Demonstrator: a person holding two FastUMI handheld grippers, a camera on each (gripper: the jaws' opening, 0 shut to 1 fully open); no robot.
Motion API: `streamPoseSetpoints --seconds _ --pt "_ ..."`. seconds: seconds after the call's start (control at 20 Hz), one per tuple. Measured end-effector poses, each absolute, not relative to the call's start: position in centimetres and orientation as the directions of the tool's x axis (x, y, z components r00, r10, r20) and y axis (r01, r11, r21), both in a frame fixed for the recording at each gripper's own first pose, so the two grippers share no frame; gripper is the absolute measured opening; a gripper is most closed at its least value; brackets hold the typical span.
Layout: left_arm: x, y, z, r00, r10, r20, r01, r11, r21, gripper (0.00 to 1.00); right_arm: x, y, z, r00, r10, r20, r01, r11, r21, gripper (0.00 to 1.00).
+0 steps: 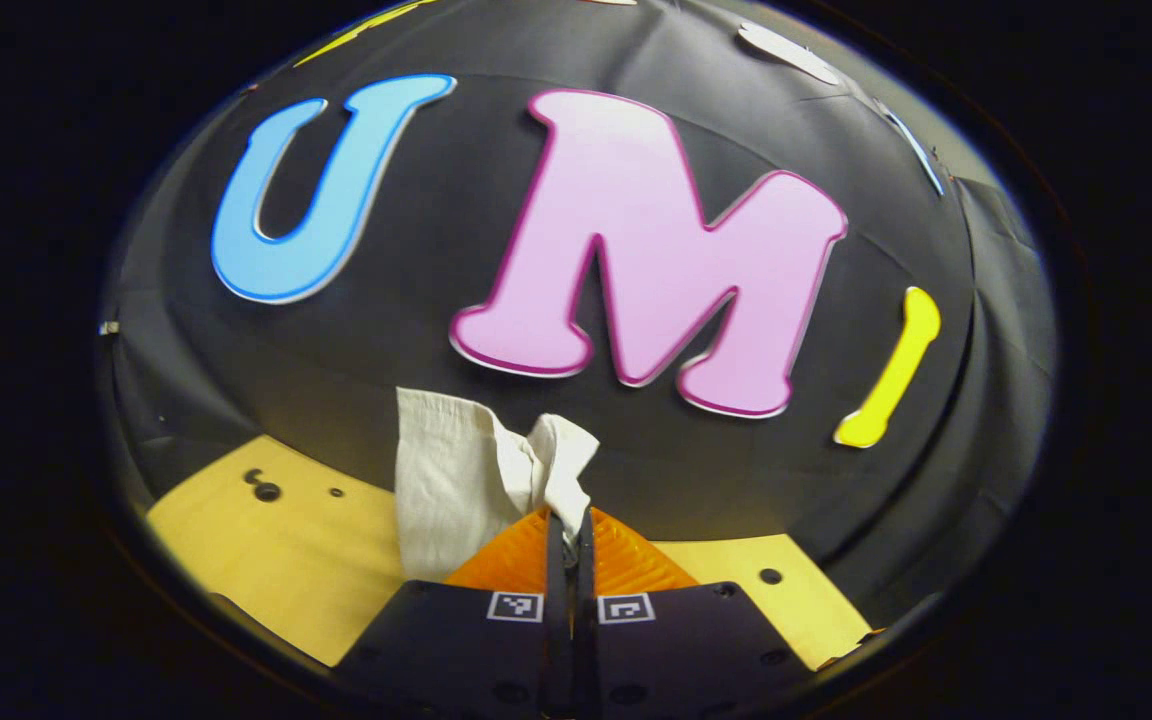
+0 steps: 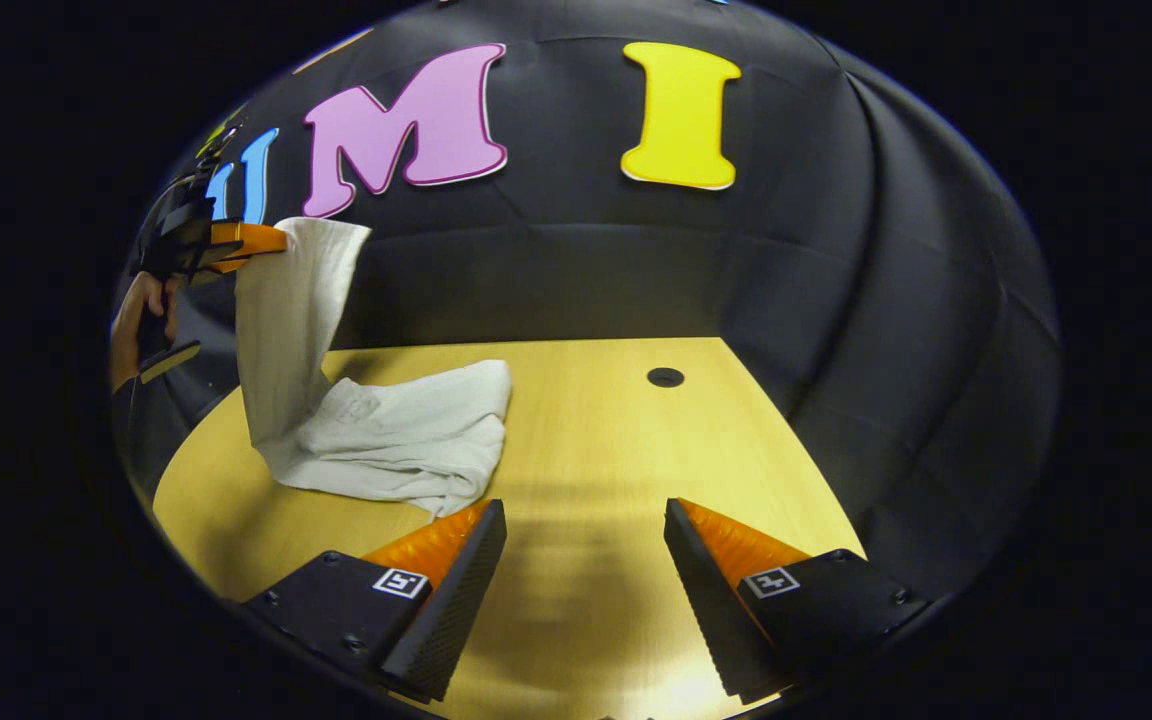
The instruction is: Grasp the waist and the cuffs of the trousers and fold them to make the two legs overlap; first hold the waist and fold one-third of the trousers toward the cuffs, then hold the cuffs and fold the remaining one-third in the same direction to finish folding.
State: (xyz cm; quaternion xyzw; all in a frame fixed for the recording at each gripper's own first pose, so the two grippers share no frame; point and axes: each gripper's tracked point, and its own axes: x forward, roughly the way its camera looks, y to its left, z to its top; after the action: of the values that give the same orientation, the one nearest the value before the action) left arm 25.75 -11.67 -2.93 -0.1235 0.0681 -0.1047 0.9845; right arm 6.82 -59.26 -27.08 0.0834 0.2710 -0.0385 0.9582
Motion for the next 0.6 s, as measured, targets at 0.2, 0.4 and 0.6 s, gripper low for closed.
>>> streamPoseSetpoints --seconds 0.2,0.4,0.6 --pt "25.4 -17.5 -5.4 0.939 -0.307 -0.157 0.26 0.929 -0.265 0.06 4.0 -62.0 -26.9 0.847 -0.087 -0.524 0.171 0.979 0.113 0.98" --pt "24.5 -22.5 -7.7 0.906 -0.372 -0.2 0.316 0.912 -0.262 0.06 1.1 -63.6 -27.4 0.832 -0.123 -0.541 0.216 0.97 0.113 0.98" --pt "23.6 -26.6 -11.2 0.87 -0.417 -0.263 0.365 0.903 -0.227 0.05 -1.2 -64.6 -27.9 0.819 -0.151 -0.553 0.259 0.958 0.121 0.98"
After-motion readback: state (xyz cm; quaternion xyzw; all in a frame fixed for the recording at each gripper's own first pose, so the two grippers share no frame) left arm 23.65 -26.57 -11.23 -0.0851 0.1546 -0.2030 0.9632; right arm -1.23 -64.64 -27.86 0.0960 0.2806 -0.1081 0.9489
